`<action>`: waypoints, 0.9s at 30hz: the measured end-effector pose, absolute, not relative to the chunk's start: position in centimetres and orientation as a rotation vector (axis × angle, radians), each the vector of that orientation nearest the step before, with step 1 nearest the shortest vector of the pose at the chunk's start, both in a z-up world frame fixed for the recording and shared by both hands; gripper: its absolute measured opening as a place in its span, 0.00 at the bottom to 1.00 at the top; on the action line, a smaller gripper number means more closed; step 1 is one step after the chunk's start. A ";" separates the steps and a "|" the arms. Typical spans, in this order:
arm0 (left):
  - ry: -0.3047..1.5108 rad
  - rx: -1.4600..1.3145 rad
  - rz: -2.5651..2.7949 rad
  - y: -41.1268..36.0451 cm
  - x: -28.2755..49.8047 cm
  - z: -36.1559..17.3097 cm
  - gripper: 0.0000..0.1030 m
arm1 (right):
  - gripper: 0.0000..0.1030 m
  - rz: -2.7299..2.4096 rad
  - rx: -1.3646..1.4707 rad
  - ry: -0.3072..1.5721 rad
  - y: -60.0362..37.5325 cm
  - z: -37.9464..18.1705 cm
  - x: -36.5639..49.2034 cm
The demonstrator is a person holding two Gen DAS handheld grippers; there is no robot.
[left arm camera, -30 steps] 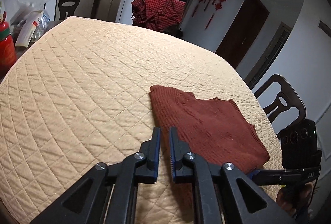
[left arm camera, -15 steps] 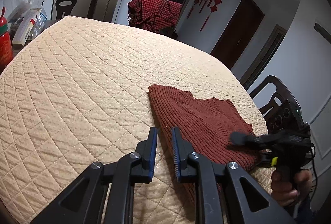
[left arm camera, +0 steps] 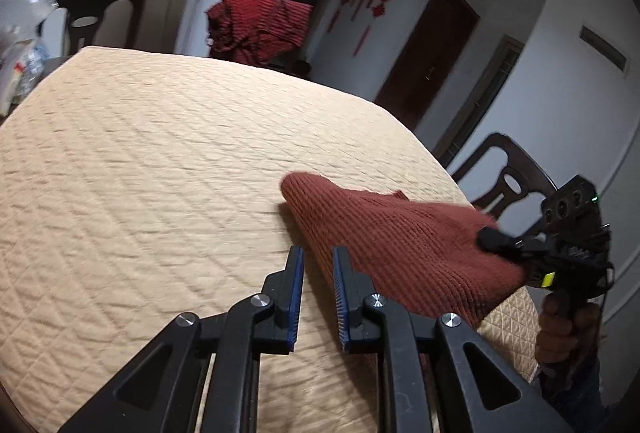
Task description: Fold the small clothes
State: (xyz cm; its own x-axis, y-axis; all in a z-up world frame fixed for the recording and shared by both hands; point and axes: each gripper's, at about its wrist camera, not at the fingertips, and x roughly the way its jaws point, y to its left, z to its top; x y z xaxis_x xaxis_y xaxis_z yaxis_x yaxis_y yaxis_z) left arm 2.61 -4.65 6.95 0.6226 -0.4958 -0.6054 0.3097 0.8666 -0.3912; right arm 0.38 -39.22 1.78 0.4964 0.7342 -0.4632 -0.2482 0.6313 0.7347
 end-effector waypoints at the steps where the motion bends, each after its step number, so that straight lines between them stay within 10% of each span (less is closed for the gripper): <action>1: 0.777 -0.252 -0.481 -5.2 2.8 6.8 0.17 | 0.19 0.623 0.652 0.871 -39.7 0.8 0.4; 10: 0.797 -0.171 -0.547 -9.0 3.7 7.2 0.17 | 0.19 0.583 0.676 0.922 -40.4 -2.0 0.6; 18: 0.821 -0.116 -0.596 -12.1 5.6 6.6 0.25 | 0.19 0.657 0.460 0.695 -39.4 6.3 -1.3; 27: 0.849 -0.088 -0.592 -12.4 5.0 5.6 0.25 | 0.20 0.520 0.639 0.882 -42.8 -1.7 0.0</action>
State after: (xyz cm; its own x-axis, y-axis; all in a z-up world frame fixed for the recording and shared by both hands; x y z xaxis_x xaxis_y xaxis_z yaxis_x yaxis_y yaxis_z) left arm 4.99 -12.44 5.59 0.5109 -0.5257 -0.6802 0.4572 0.8362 -0.3029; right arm 0.02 -42.79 -1.73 0.5365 0.6517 -0.5361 -0.1534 0.7000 0.6975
